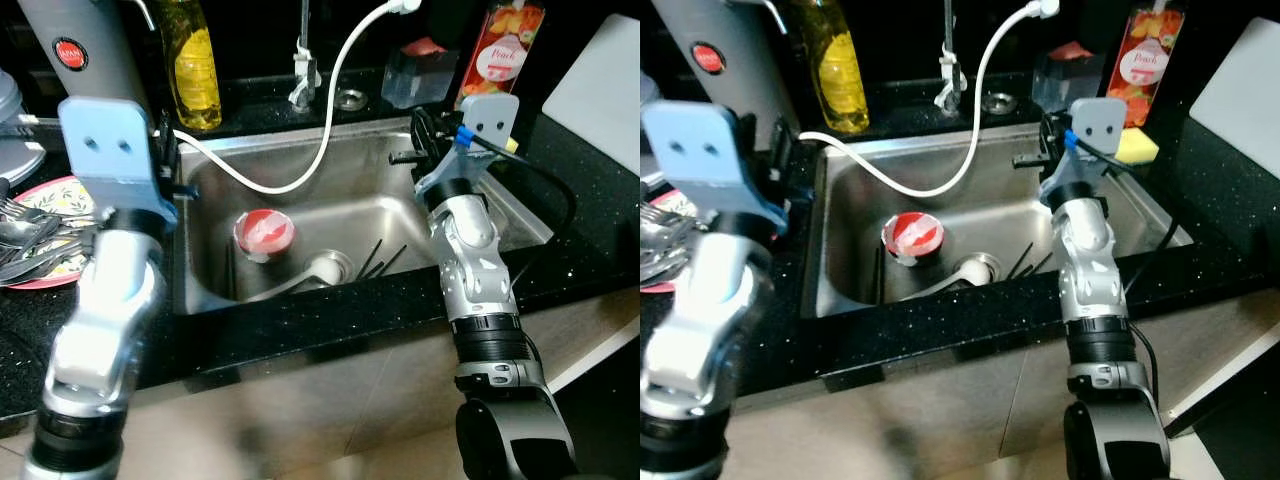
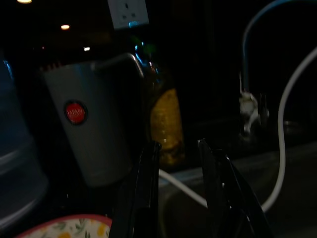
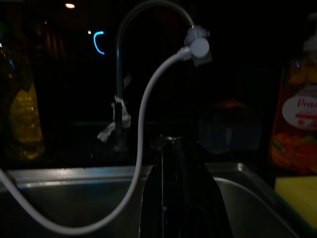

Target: Kitchen organization

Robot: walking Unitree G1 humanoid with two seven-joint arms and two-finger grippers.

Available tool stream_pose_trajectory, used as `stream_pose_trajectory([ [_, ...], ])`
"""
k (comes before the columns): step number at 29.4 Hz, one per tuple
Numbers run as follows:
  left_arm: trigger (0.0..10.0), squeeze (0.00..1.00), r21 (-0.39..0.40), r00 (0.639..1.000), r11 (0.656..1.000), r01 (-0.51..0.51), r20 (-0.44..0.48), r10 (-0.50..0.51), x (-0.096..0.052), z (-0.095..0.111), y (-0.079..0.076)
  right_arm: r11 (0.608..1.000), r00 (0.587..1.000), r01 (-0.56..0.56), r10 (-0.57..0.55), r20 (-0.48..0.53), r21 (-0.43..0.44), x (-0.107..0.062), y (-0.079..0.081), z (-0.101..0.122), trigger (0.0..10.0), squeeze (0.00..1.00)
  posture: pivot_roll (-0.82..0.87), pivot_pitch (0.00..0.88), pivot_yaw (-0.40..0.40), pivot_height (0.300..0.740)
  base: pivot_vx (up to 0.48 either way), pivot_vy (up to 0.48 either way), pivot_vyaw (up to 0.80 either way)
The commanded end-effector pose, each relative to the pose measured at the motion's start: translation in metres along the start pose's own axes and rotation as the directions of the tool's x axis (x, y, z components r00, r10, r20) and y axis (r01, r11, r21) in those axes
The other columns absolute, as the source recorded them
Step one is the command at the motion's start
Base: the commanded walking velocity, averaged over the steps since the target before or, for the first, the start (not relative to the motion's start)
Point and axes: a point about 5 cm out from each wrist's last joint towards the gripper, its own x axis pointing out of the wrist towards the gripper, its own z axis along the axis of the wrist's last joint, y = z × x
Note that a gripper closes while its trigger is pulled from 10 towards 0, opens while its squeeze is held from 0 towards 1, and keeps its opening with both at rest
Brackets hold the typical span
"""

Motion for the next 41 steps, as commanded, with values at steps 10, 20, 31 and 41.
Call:
stream_pose_trajectory([
  [10,10.0,0.0,0.019,1.0,1.0,0.012,0.007,-0.012,0.0011,-0.0027,-0.007,0.999,0.999,0.041,-0.04,0.033,-0.022,-0.005,-0.0041,0.0044,10.0,0.0,0.06,0.0,0.038,0.74,0.0,0.0,0.0],
  [20,10.0,0.0,-0.012,1.0,1.0,0.008,0.018,-0.008,0.0014,-0.0024,-0.0106,0.999,0.999,0.041,-0.042,0.029,0.006,-0.0037,0.0008,0.0043,10.0,0.0,0.06,0.0,0.036,0.74,0.0,0.0,0.0],
  [31,10.0,0.0,-0.012,1.0,1.0,0.002,0.016,-0.001,0.0022,-0.0039,-0.0103,0.999,0.999,0.04,-0.04,0.02,0.017,-0.0032,0.003,0.0027,10.0,0.0,0.06,0.0,0.037,0.74,0.0,0.0,0.0],
  [41,10.0,0.0,-0.005,1.0,1.0,0.0,0.013,0.0,0.0023,-0.006,-0.0093,0.999,0.999,0.044,-0.044,0.018,0.016,-0.0031,0.0017,0.0025,10.0,0.0,0.06,0.0,0.037,0.74,0.0,0.0,0.0],
])
